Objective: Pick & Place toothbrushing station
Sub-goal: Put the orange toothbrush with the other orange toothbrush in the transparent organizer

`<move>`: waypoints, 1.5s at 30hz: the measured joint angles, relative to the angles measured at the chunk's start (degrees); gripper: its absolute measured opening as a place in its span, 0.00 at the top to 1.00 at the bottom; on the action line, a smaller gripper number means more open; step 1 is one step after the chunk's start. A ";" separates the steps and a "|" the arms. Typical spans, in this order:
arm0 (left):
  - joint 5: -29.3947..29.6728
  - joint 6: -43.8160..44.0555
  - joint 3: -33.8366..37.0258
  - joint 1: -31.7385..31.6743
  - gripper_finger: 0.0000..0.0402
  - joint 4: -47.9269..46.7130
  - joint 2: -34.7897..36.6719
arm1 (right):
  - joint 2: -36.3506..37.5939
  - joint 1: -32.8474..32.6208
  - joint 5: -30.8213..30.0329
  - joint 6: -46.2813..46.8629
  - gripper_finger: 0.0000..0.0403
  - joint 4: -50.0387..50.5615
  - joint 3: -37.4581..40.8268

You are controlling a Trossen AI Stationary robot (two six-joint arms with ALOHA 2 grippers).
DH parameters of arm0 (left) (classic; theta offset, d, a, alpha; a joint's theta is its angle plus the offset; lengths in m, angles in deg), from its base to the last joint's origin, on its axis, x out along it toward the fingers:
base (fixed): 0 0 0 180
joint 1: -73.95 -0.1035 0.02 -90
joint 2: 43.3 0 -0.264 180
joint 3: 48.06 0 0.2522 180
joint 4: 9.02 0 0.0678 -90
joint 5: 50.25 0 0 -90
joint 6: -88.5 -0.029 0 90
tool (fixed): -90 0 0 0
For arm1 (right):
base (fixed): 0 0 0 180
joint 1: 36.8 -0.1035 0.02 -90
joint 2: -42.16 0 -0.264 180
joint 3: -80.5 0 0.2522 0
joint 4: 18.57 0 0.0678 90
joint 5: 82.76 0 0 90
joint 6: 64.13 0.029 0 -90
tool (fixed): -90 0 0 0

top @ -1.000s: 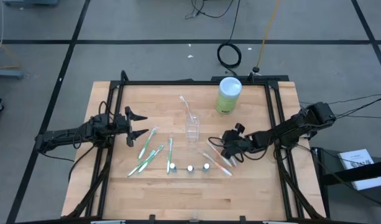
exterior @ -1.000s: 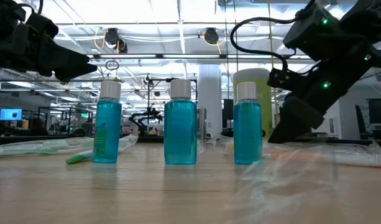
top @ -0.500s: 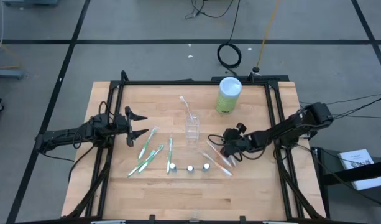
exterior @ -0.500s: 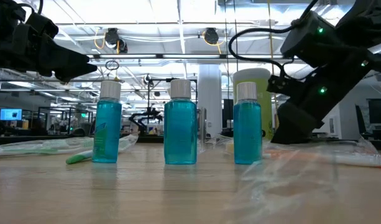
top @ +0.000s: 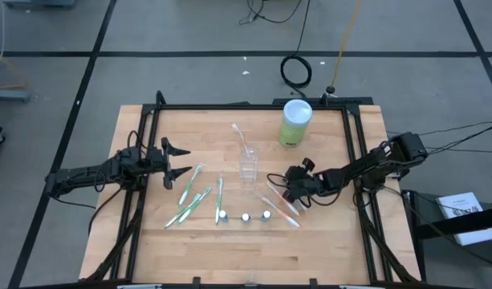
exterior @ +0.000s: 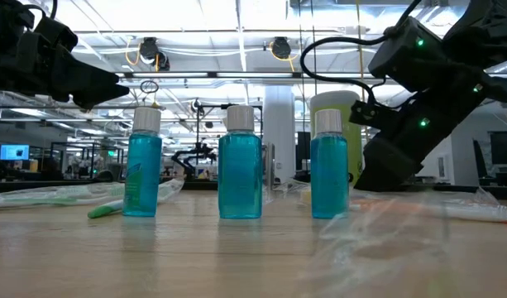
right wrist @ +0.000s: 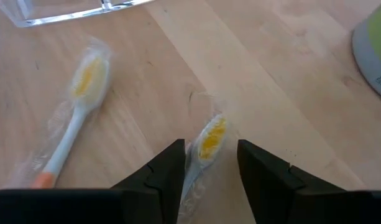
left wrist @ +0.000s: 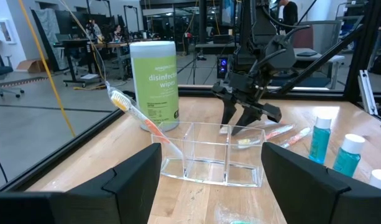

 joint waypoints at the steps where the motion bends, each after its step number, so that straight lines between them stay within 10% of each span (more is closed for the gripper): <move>1: 0.00 0.00 0.01 0.02 0.29 0.00 0.01 | 0.00 0.00 0.72 -0.33 0.69 -0.21 0.00; 17: 0.00 0.00 0.00 0.00 0.29 0.00 0.01 | 0.14 0.04 12.60 -7.42 0.84 -0.53 -0.09; 34: 0.00 0.00 0.00 0.02 0.29 0.00 0.01 | 0.28 -0.11 10.88 -5.88 0.52 -2.71 0.13; 45: 0.00 0.00 0.00 0.00 0.29 0.00 0.01 | 0.11 -0.07 7.17 -10.34 0.51 -9.50 0.24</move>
